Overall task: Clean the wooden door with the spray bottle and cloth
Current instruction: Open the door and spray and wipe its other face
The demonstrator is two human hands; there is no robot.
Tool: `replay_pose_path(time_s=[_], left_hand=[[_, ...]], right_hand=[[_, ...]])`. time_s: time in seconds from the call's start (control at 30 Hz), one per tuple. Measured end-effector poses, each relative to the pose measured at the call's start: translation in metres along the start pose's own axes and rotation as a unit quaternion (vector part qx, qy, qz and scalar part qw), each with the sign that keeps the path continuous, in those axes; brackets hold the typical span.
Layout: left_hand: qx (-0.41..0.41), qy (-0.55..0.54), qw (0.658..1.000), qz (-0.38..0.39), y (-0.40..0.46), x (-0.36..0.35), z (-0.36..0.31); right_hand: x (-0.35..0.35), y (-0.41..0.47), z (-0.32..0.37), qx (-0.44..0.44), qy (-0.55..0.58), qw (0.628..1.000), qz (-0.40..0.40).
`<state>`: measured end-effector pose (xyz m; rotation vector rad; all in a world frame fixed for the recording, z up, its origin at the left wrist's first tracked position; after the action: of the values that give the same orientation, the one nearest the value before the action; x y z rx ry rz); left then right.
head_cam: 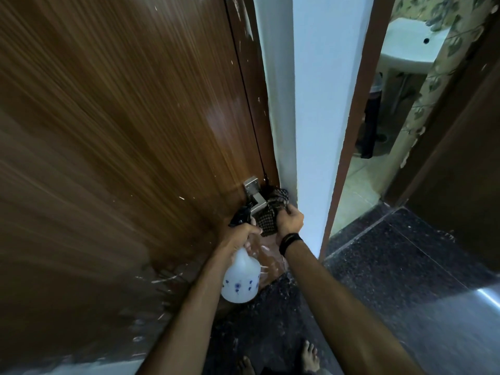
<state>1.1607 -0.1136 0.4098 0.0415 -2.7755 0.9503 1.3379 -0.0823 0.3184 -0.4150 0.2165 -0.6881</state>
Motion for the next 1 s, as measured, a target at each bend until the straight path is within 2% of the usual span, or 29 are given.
replay_pose_path(time_s=[0.13,0.27,0.4,0.53,0.63,0.73,0.83,0.9,1.0], left_hand=[[0.009,-0.009,1.0,0.012,-0.002,-0.008,0.013],[0.033,0.002,0.999,0.034,-0.002,-0.016,0.03],[0.033,0.03,0.999,0.019,0.005,-0.01,0.043],[0.055,0.042,0.996,0.057,0.014,-0.012,0.053],[0.042,0.033,0.995,0.082,0.024,-0.017,0.063],[0.029,0.043,0.997,0.058,0.031,-0.012,0.068],[0.025,0.031,0.997,0.07,0.022,-0.013,0.059],[0.029,0.029,0.997,0.06,0.017,-0.011,0.058],[0.039,-0.018,0.999,0.012,0.021,-0.008,0.068]], right_hand=[[0.015,-0.007,-0.048,-0.042,0.111,0.992,0.049],[0.026,-0.01,-0.069,-0.072,0.145,0.985,0.064],[0.019,-0.019,-0.043,-0.003,0.097,0.991,0.094],[0.008,-0.019,-0.017,0.086,0.003,0.992,0.089],[0.013,-0.016,0.003,0.147,-0.027,0.986,0.071],[0.025,-0.023,0.029,0.2,-0.027,0.979,0.042],[0.002,-0.031,0.069,0.264,-0.076,0.958,0.085],[-0.022,-0.027,0.07,0.216,-0.08,0.963,0.138],[-0.029,-0.01,0.042,0.096,0.015,0.98,0.171]])
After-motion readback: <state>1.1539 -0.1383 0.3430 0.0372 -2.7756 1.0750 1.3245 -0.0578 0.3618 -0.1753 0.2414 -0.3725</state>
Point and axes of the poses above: each hand's wrist, its own y-axis towards the middle knuckle, its own x-axis out of the back of the hand, z = x × y, the point moved 9 cm from there along y, towards the middle knuckle, and after that the axes turned 5 degrees about -y, right-handed, at the moved point
